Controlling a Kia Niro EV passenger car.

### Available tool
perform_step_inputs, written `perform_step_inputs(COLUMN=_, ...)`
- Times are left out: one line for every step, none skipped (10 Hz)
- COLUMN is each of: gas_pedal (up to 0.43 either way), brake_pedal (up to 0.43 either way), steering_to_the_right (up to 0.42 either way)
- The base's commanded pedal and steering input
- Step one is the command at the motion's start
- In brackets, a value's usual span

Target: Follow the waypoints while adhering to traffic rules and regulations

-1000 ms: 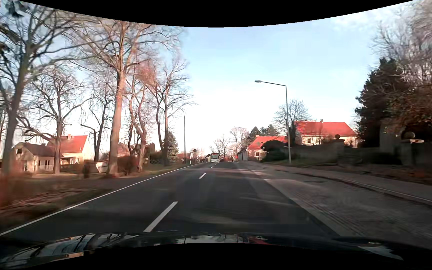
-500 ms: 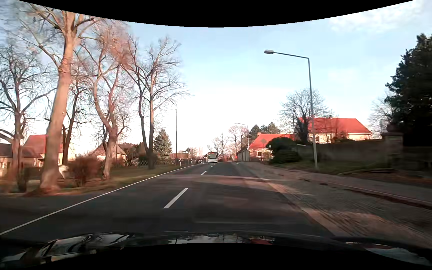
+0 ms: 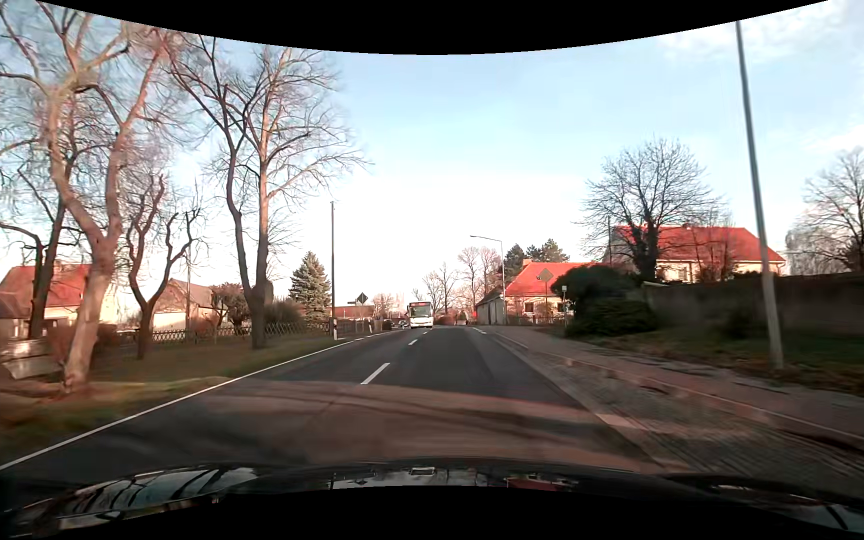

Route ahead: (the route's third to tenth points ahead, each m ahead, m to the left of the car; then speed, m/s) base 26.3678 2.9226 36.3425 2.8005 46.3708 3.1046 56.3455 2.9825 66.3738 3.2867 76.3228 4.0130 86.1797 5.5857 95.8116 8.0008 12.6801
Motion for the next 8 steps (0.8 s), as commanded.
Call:
perform_step_inputs(gas_pedal=0.110, brake_pedal=0.000, steering_to_the_right=-0.004)
perform_step_inputs(gas_pedal=0.110, brake_pedal=0.000, steering_to_the_right=-0.004)
perform_step_inputs(gas_pedal=0.110, brake_pedal=0.000, steering_to_the_right=-0.004)
perform_step_inputs(gas_pedal=0.110, brake_pedal=0.000, steering_to_the_right=-0.004)
perform_step_inputs(gas_pedal=0.110, brake_pedal=0.000, steering_to_the_right=-0.004)
perform_step_inputs(gas_pedal=0.110, brake_pedal=0.000, steering_to_the_right=-0.004)
perform_step_inputs(gas_pedal=0.110, brake_pedal=0.000, steering_to_the_right=-0.004)
perform_step_inputs(gas_pedal=0.110, brake_pedal=0.000, steering_to_the_right=-0.004)
